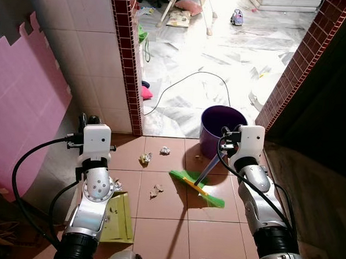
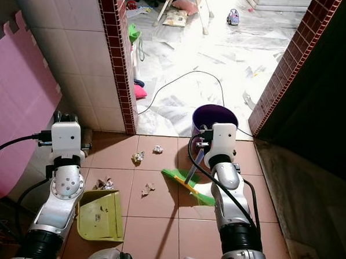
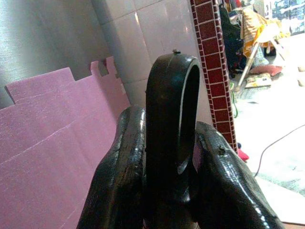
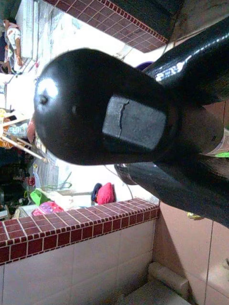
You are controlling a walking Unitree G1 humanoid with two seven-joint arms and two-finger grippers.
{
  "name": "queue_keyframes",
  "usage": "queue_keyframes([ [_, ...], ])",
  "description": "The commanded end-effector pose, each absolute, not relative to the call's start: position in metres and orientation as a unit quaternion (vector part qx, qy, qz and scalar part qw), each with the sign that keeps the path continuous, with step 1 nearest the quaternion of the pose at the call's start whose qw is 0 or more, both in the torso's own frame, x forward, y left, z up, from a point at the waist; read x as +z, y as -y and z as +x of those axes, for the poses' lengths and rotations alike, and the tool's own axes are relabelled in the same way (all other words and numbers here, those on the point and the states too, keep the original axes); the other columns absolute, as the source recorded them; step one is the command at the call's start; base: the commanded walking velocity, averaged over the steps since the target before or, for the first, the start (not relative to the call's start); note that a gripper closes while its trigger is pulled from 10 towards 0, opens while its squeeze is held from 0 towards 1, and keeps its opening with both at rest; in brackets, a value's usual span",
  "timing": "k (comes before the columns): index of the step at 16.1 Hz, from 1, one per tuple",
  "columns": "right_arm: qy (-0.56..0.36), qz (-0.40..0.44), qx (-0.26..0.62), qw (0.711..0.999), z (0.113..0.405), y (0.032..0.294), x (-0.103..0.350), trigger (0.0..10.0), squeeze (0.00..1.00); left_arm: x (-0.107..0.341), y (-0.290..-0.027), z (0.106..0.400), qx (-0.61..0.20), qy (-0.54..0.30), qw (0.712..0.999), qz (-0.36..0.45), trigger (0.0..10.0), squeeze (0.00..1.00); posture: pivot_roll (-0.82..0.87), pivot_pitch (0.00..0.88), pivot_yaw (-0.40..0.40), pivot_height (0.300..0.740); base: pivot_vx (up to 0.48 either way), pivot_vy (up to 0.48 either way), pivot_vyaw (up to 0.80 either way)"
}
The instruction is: Sweep floor
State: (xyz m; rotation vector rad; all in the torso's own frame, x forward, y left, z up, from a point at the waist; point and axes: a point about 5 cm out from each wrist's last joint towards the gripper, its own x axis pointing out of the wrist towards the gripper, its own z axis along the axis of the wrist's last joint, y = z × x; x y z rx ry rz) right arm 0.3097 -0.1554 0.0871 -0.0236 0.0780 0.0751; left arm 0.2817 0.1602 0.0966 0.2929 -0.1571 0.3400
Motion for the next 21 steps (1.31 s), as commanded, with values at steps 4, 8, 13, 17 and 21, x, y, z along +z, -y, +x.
queue_keyframes([
  [4,-0.035,-0.011,0.039,0.999,0.3134,0.1537,0.091,10.0,0.0,0.1057,-0.1584,0.2859,0.168,0.098,0.971,0.142,10.0,0.0,-0.11,0.0,0.04,0.74,0.0,0.0,0.0],
  [8,-0.035,-0.011,0.039,0.999,0.3134,0.1537,0.091,10.0,0.0,0.1057,-0.1584,0.2859,0.168,0.098,0.971,0.142,10.0,0.0,-0.11,0.0,0.04,0.74,0.0,0.0,0.0],
  [13,-0.035,-0.011,0.039,0.999,0.3134,0.1537,0.091,10.0,0.0,0.1057,-0.1584,0.2859,0.168,0.098,0.971,0.142,10.0,0.0,-0.11,0.0,0.04,0.74,0.0,0.0,0.0],
  [17,-0.033,-0.01,0.049,0.998,0.313,0.1498,0.0911,10.0,0.0,0.1037,-0.1566,0.2867,0.169,0.09,0.973,0.128,10.0,0.0,-0.11,0.0,0.041,0.74,0.0,0.0,0.0],
  [21,-0.029,-0.006,0.065,0.997,0.3116,0.1446,0.0907,10.0,0.0,0.1023,-0.1523,0.2884,0.17,0.086,0.975,0.115,10.0,0.0,-0.11,0.0,0.04,0.74,0.0,0.0,0.0],
])
